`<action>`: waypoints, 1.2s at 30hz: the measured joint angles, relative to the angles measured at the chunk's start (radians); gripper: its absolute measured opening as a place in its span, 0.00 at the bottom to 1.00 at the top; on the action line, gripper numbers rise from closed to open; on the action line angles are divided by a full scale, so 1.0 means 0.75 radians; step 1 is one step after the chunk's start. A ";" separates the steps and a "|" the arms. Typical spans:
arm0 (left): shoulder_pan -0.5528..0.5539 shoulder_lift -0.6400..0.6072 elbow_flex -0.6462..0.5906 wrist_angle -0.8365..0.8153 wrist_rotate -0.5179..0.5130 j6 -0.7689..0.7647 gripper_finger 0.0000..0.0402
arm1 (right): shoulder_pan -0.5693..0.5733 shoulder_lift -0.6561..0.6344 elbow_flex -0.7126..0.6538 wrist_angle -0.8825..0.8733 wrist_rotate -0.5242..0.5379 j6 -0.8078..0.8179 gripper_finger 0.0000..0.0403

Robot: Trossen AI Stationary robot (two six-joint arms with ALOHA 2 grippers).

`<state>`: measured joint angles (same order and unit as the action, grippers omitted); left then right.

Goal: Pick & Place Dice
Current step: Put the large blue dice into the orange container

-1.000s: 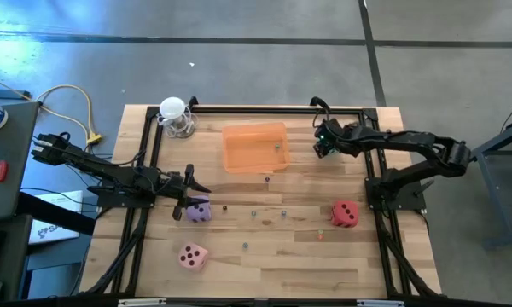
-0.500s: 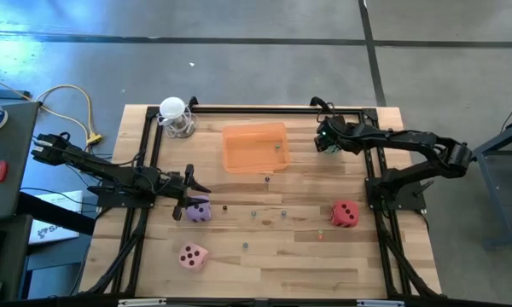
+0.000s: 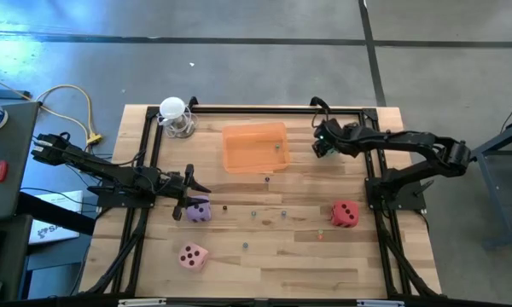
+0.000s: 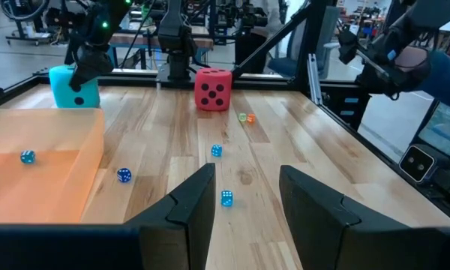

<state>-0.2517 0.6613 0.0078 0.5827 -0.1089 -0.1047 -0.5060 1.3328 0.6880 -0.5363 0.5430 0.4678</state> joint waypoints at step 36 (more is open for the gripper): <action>0.000 0.000 0.000 -0.009 0.000 0.000 0.36 | -0.038 0.016 0.005 -0.047 -0.113 0.284 0.99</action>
<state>-0.2518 0.6613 0.0078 0.5758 -0.1089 -0.1047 -0.5346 1.3451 0.6920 -0.5713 0.4586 0.6806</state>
